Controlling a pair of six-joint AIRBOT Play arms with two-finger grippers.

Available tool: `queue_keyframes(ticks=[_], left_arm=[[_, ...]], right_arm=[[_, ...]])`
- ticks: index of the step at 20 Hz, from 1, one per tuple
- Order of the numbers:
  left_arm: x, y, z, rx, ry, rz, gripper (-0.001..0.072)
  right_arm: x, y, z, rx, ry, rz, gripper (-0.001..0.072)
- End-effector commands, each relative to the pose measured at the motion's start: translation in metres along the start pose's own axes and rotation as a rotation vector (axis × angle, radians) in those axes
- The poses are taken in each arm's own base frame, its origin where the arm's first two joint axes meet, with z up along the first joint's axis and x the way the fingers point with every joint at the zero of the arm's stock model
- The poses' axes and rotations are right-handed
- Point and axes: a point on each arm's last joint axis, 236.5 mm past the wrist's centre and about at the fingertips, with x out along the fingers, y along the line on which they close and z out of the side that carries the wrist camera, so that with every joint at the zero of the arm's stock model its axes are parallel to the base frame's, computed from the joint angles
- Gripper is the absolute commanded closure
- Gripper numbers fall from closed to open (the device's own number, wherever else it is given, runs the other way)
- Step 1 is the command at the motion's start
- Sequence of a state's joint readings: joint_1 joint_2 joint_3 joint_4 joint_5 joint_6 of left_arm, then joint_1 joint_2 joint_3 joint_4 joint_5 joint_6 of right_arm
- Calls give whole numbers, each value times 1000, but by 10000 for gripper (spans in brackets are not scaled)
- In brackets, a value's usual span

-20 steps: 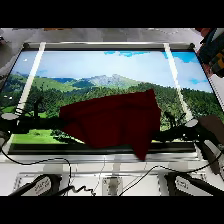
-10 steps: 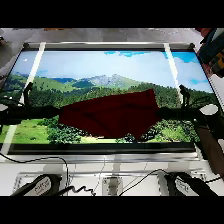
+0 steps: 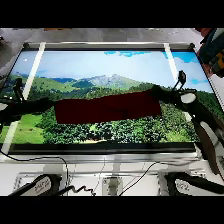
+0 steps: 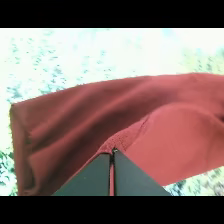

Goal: Fold the clothes and pants, and hang the long-sleeved shirts on hangers.

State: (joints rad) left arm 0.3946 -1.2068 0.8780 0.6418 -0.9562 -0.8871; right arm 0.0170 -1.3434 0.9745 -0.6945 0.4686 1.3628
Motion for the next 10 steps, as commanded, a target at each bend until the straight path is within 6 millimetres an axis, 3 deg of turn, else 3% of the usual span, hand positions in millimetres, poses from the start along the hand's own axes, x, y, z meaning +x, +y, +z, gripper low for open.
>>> queue_keyframes(ticks=[1, 4, 7, 8, 9, 10], left_arm=[[20, 27, -6, -50, 19, 42, 693], [38, 46, -17, -104, 53, 53, 693], [54, 50, -32, -133, 105, 41, 660], [56, 52, -35, -138, 112, 41, 506], [57, 53, -35, -140, 113, 41, 180], [54, 55, -33, -142, 106, 44, -6]], right_arm=[[46, -8, 24, 50, -38, -24, 703], [72, -11, 36, 96, -39, -23, 703], [81, -11, 44, 83, -47, -21, 682], [81, -13, 45, 66, -48, -29, 480], [81, -15, 42, 50, -34, -35, 235], [80, -18, 36, 31, -4, -43, 175]])
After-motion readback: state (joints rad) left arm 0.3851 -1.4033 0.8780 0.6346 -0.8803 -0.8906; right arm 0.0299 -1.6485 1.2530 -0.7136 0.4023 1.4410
